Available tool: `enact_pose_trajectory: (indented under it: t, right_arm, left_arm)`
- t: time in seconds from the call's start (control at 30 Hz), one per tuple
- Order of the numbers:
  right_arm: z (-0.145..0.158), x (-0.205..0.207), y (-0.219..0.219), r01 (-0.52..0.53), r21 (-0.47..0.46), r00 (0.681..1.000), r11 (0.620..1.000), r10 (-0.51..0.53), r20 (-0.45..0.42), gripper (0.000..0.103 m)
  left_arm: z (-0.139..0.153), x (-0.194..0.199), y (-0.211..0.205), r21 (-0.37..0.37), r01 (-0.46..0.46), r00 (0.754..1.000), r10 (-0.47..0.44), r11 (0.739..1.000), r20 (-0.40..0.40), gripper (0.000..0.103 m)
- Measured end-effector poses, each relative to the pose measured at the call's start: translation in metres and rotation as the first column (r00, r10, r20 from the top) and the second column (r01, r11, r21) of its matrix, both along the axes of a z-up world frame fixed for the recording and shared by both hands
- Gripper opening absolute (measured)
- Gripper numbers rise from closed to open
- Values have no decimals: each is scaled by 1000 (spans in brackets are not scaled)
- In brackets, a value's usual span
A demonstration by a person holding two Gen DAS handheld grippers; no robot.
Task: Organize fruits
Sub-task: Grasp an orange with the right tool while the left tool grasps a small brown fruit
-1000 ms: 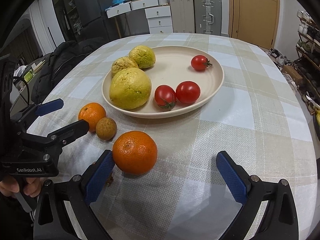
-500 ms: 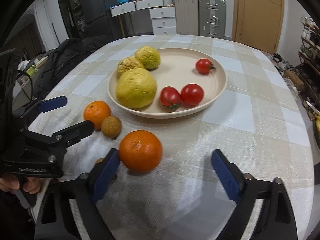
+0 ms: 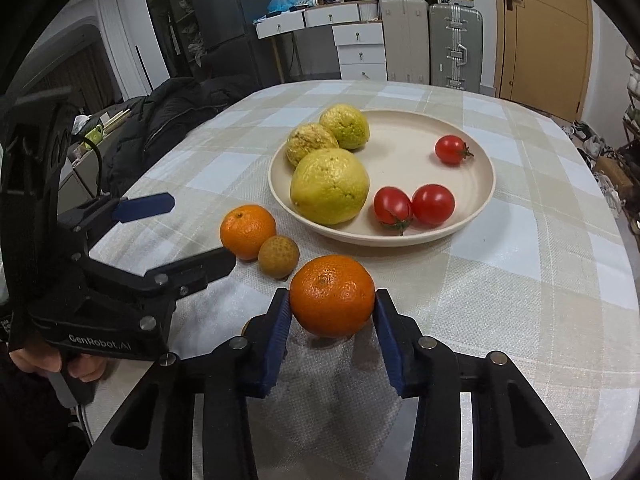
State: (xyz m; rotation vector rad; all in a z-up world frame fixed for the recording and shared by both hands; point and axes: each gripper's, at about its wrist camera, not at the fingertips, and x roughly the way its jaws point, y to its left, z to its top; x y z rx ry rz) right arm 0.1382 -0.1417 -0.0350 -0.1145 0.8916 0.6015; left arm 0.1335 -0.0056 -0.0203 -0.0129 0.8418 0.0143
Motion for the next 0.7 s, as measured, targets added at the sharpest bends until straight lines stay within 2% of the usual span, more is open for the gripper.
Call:
enact_pose_trajectory:
  t: [0.4,0.63,0.7]
  right_arm:
    - [18,5,-22,44,37,999,998,-44,19,43]
    - [19,7,-26,53,43,998,998,-54,19,43]
    - [19,7,-26,51,43,998,998,-52,19,43]
  left_arm:
    - [6,-15,-21,6,75,997,-75,997,-1,101]
    - [7,-21,-40,-30,181,983,-182,983,-19,90]
    - [4,-22,-47,-25,206,978,-207,978,-32,83]
